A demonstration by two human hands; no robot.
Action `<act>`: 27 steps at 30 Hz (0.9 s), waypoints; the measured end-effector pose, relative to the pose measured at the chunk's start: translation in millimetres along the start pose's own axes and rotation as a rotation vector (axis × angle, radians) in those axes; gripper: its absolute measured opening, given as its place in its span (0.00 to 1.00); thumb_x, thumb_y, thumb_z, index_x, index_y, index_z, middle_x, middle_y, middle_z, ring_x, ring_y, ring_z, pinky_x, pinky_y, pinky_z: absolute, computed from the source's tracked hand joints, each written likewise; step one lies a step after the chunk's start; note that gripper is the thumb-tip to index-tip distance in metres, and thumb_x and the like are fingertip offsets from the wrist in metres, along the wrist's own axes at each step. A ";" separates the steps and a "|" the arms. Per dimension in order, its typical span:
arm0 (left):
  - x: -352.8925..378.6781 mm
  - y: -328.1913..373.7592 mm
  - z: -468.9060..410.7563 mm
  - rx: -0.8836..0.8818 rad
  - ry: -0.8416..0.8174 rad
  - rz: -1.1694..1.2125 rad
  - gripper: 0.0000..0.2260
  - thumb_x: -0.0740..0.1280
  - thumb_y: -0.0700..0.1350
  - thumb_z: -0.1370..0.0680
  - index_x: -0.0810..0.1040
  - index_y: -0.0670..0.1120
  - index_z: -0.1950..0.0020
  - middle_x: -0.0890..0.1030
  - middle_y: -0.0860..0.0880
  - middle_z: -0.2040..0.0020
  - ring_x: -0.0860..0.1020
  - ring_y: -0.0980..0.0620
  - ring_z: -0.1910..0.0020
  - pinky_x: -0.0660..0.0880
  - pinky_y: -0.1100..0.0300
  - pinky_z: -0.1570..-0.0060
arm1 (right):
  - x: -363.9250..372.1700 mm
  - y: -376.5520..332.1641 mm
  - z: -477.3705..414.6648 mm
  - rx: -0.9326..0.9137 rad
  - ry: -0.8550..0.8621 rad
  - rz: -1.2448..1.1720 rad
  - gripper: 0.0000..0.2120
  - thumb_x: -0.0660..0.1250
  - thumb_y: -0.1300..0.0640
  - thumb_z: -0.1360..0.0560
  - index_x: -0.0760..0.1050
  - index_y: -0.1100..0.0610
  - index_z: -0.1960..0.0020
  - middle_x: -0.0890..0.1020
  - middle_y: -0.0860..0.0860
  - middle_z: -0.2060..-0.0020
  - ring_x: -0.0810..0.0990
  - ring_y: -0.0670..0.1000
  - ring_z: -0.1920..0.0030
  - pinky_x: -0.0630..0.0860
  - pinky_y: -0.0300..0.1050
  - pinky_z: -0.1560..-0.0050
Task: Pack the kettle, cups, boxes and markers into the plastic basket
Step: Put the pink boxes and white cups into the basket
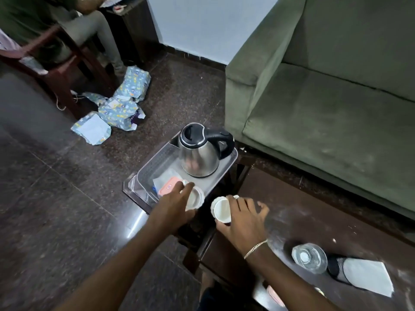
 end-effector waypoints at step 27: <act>-10.3 -136.2 -153.7 0.066 -0.044 -0.025 0.29 0.73 0.32 0.30 0.73 0.42 0.30 0.78 0.41 0.37 0.80 0.34 0.43 0.79 0.43 0.49 | 80.4 -66.0 -113.4 0.089 -0.279 0.166 0.32 0.72 0.42 0.38 0.78 0.59 0.40 0.82 0.53 0.53 0.73 0.58 0.48 0.63 0.60 0.46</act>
Point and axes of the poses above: each hand's wrist, its own z-axis away from the middle knuckle, its own x-axis out of the palm, y = z × x, the point moved 3 cm from there along -z, towards the middle knuckle
